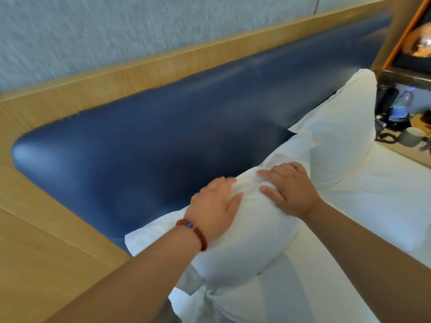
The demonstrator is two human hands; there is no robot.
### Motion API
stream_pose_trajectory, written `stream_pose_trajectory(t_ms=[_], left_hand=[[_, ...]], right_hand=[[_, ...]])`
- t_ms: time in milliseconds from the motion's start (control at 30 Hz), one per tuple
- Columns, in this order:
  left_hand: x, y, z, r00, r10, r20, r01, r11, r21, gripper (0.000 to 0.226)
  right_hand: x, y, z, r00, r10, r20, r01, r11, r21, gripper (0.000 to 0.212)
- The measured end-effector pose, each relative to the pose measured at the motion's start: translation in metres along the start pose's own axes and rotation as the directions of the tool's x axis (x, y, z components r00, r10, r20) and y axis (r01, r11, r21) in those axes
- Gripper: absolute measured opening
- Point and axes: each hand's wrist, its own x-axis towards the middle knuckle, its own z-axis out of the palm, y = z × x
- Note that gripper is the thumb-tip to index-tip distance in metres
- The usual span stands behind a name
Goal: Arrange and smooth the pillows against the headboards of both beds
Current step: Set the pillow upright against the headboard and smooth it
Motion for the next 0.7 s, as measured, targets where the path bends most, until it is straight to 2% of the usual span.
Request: stream_pose_trajectory(t_ms=[67,100,167,233,333,433,500,567,633,700], left_hand=[[0.027,0.002,-0.016,0.987,-0.137,0.088,0.149,0.979,-0.142,0.058],[0.040,0.004,-0.021,0.971,-0.176,0.160,0.201,0.966,-0.161,0.057],[0.055,0.005,-0.024,0.950,-0.175,0.257,0.229,0.954,-0.196,0.033],[0.056,0.001,-0.020,0.960,-0.154,0.236,0.236,0.896,-0.377,0.016],[0.041,-0.007,-0.009,0.975,-0.177,0.134,0.222,0.775,-0.591,0.011],[0.032,-0.012,-0.008,0.974,-0.208,0.088,0.216,0.745,-0.631,0.015],[0.029,-0.014,-0.016,0.972,-0.225,0.069,0.213,0.716,-0.665,0.019],[0.027,-0.014,-0.027,0.970,-0.240,0.026,0.189,0.691,-0.698,0.023],[0.026,-0.013,-0.038,0.967,-0.252,-0.023,0.158,0.673,-0.723,0.025],[0.026,-0.013,-0.046,0.963,-0.265,-0.047,0.150,0.673,-0.724,0.025]], right_hand=[[-0.010,0.003,-0.003,0.999,0.042,-0.005,-0.042,0.999,0.016,0.066],[-0.015,0.003,-0.004,0.999,0.047,-0.020,-0.047,0.999,0.018,0.063],[-0.019,0.000,-0.009,0.996,0.069,-0.054,-0.067,0.997,0.036,0.054],[-0.018,-0.002,-0.017,0.990,0.125,-0.070,-0.118,0.989,0.089,0.051],[-0.008,-0.002,-0.031,0.994,0.111,-0.012,-0.107,0.978,0.180,0.047],[0.020,0.001,-0.045,0.989,0.065,0.130,-0.090,0.976,0.199,0.049],[0.041,0.001,-0.056,0.974,0.075,0.212,-0.104,0.986,0.129,0.029],[0.055,0.001,-0.066,0.984,0.068,0.165,-0.089,0.988,0.123,0.002],[0.066,0.006,-0.071,0.995,0.020,0.095,-0.028,0.996,0.081,0.009],[0.076,0.008,-0.076,0.992,-0.003,0.128,-0.005,0.998,0.061,0.016]])
